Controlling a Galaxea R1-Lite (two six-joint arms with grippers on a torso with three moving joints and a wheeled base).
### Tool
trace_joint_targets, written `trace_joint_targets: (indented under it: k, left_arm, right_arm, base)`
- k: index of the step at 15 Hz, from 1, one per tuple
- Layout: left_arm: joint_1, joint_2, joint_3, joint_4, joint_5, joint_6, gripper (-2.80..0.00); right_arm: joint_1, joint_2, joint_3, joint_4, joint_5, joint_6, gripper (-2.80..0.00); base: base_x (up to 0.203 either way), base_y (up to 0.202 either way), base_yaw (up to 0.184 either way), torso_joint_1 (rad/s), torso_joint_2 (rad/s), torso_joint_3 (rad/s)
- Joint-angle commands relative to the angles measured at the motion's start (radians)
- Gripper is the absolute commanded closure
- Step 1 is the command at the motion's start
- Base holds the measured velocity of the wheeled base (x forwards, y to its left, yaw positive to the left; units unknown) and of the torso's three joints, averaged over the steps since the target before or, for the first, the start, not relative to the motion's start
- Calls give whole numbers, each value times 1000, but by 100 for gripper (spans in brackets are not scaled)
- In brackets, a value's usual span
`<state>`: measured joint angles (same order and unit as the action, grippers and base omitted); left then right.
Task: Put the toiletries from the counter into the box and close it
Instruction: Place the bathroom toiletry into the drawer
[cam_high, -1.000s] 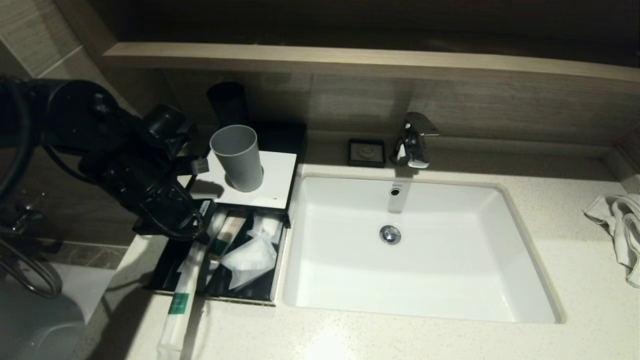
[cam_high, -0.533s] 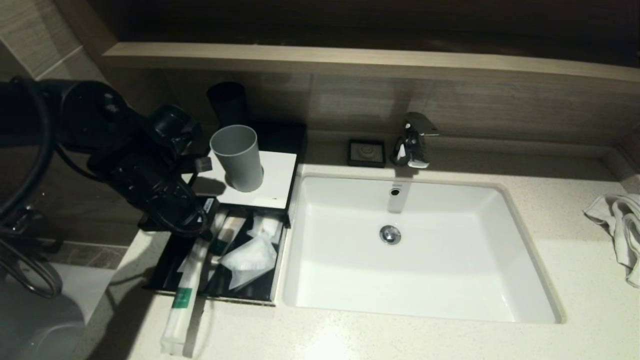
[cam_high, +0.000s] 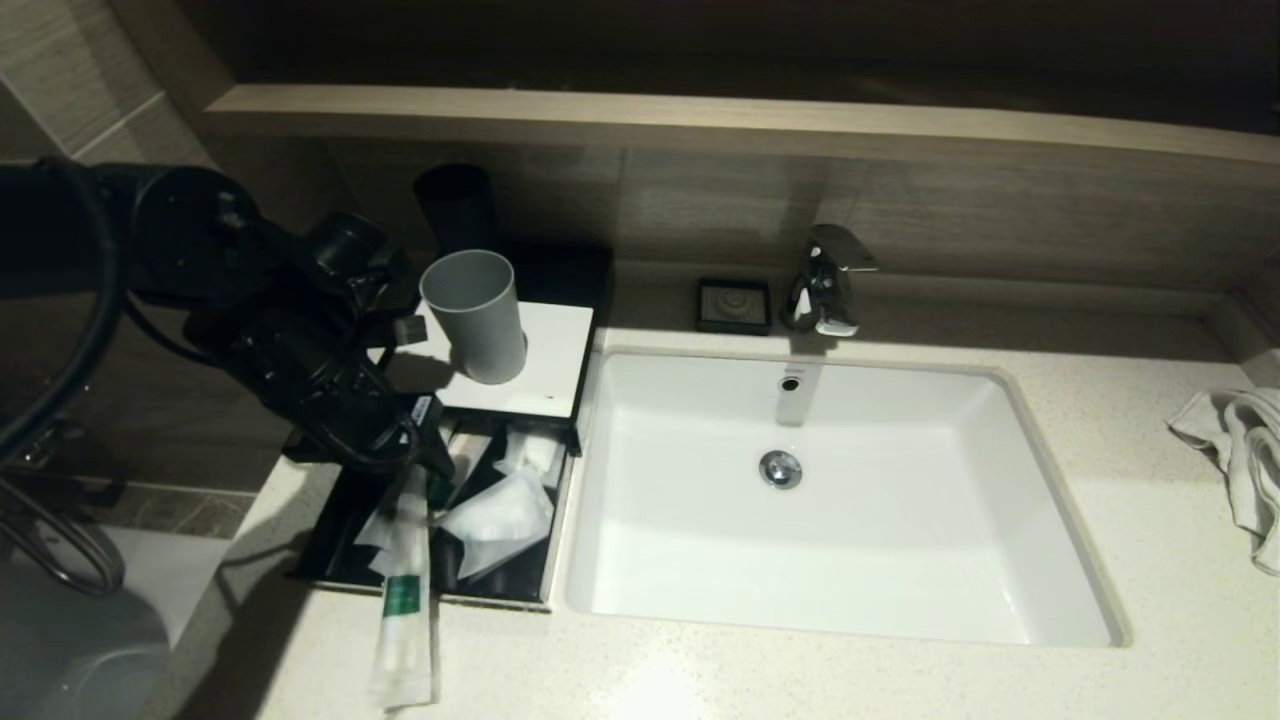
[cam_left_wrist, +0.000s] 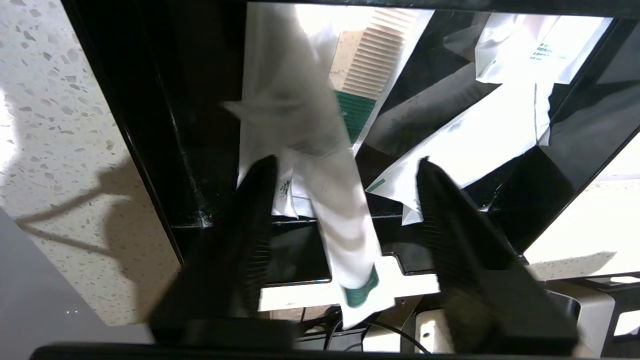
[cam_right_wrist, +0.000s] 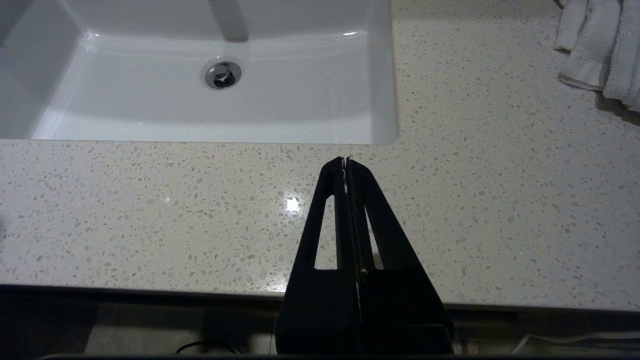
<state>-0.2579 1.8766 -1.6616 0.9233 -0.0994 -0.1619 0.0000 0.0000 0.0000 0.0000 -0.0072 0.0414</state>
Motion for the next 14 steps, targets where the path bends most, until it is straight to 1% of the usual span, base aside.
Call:
trace_joint_targets:
  k: [1,3,5,9,11,14]
  left_arm:
    - [0,1,-1,3,3,0,-280]
    - [1,1,-8,4,2,0,-280]
    - [4,0,-42,13,-2,-3,-280]
    - [23,-66,-55,34,-4,-8,-280]
    - [23,-125,-51,66,-13,-43,-280]
    - [22,-235,-34,128,-68,-90,-280]
  right_arm:
    - [0,0,0,0,0,1,0]
    - [0,0,0,0,0,0,0]
    - [0,0,0,0,0,0,0]
    - [0,0,0,0,0,2,0]
    - [0,0,0,0,0,2,0]
    - [0,0,0,0,0,1,0]
  base:
    - [0,0,0,0,0,0]
    - [0,0,0,0,0,0]
    - [0,0,0,0,0,0]
    - [0,0,0,0,0,0]
    - [0,0,0,0,0,0]
    - [0,0,0,0,0,0]
